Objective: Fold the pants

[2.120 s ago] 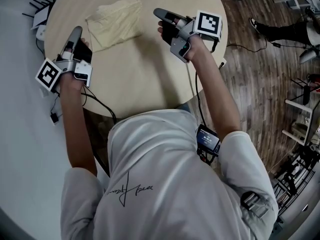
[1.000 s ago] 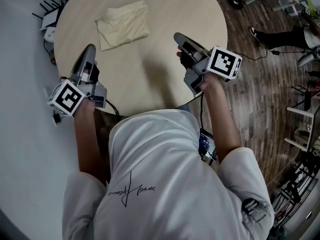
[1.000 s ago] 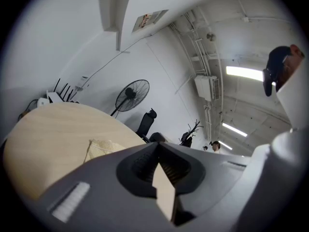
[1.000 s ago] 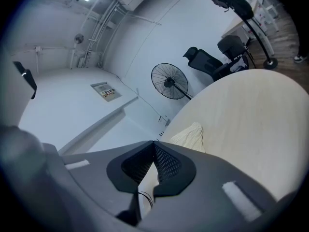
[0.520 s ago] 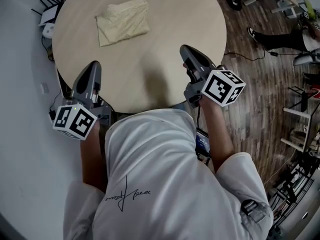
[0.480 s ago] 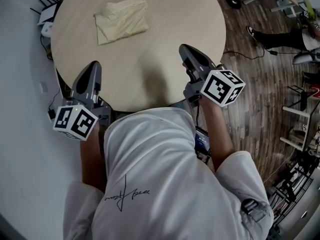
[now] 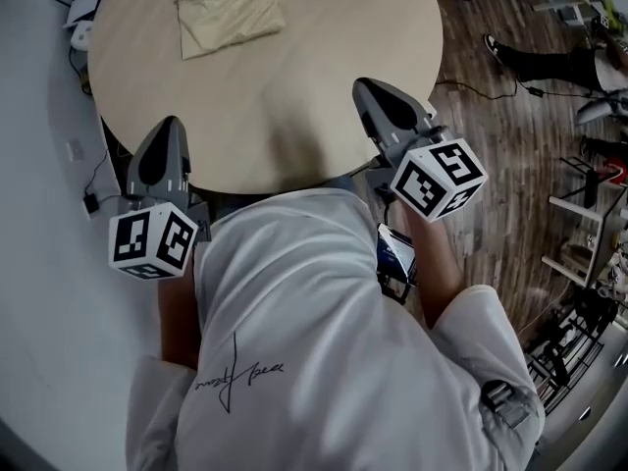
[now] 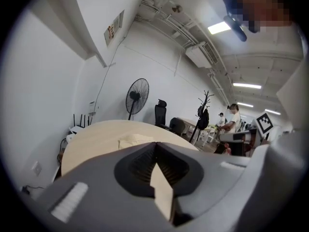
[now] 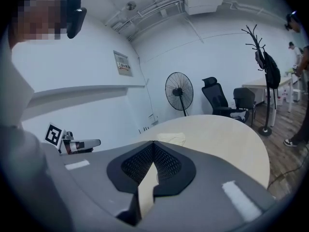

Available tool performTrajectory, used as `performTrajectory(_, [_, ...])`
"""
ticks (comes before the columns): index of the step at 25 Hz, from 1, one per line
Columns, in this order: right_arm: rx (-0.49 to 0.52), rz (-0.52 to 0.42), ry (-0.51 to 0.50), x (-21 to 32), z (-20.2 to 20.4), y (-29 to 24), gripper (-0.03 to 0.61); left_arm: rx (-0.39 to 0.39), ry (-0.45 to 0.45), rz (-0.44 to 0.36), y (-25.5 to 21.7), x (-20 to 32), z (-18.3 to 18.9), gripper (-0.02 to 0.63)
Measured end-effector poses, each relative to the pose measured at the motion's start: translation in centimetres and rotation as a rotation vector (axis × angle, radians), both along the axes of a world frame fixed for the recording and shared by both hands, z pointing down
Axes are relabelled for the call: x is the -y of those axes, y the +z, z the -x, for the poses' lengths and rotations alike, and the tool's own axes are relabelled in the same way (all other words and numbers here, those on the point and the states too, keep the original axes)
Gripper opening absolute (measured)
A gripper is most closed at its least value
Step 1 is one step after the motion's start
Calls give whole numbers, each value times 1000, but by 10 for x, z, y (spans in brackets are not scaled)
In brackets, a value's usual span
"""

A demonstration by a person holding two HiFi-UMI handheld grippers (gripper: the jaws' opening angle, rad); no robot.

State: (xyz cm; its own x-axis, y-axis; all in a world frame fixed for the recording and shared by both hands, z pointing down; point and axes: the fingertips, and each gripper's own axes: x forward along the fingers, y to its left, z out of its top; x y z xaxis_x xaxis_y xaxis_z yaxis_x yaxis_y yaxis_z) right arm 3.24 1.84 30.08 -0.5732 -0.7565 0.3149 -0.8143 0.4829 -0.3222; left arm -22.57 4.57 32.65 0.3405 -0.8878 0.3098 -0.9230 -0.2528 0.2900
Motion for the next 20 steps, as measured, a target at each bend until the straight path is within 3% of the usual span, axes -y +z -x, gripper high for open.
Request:
performTrajectory(7, [-15,26,13,-8,0,9,-6,10,-16,22,11,-12,3,17])
performTrajectory(20, [-64,32,-7,-19,5,13,-6,14,54,34,21,-7,-3,17])
